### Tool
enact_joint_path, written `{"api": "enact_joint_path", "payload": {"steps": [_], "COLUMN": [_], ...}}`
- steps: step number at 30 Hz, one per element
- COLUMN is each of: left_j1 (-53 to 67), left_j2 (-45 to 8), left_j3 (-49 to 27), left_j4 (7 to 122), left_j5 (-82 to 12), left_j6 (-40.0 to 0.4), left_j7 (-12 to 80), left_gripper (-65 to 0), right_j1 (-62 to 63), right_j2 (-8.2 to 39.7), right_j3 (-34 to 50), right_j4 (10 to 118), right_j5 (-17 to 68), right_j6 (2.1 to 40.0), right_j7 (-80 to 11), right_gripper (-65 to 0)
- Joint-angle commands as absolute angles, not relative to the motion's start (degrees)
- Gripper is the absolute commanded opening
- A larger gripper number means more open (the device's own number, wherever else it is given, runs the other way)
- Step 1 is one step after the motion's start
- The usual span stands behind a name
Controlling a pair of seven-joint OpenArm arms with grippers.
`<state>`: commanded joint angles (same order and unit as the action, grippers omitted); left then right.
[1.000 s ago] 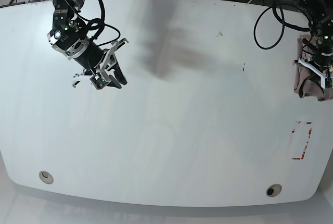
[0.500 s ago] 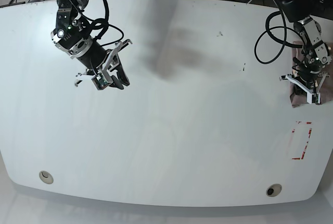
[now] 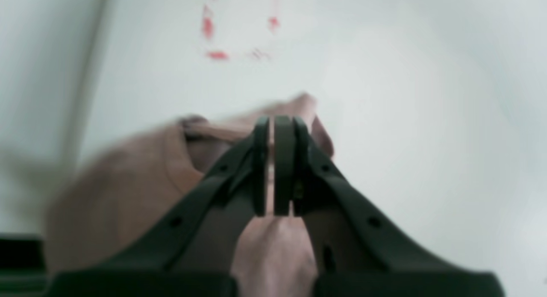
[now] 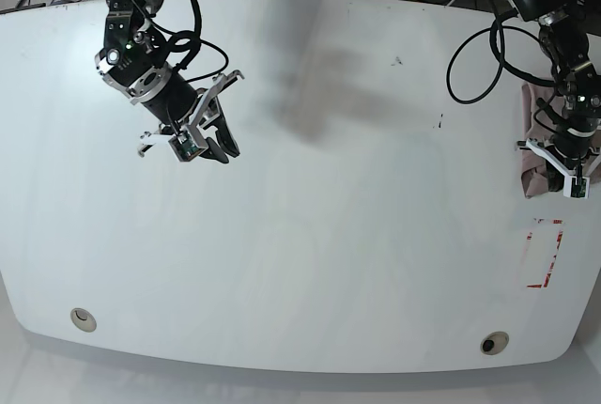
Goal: Layout the t-shirt on the table in an organized manner, then fold the t-shirt properly
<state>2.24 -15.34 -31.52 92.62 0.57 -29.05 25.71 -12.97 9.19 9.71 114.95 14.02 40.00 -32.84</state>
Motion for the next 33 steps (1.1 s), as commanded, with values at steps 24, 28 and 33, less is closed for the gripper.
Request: {"api": "enact_joint_path", "payload": {"steps": [24, 28, 33], "left_j1": [18.59, 22.9, 30.81], "left_j2": [-12.7, -12.62, -10.33], "left_j3": [-11.47, -8.92, -7.69], "left_j4": [92.26, 92.79, 95.52], "left_j5": [-2.95, 0.66, 4.53], "left_j6": [-14.81, -9.8, -7.25], "left_j7": [-15.78, -20.53, -24.66], "left_gripper": [-64.7, -64.7, -64.7], "right_j1": [-22.64, -25.45, -30.64], "right_j2": [4.79, 4.62, 3.56], "right_j3": [15.34, 17.8, 18.42], "right_j4": [111.6, 111.78, 111.87], "right_j5": [-1.8, -1.45, -1.36], "right_j6": [32.57, 32.57, 32.57], "right_j7": [-9.01, -8.75, -8.48], "right_gripper": [-56.4, -56.4, -63.9]}}
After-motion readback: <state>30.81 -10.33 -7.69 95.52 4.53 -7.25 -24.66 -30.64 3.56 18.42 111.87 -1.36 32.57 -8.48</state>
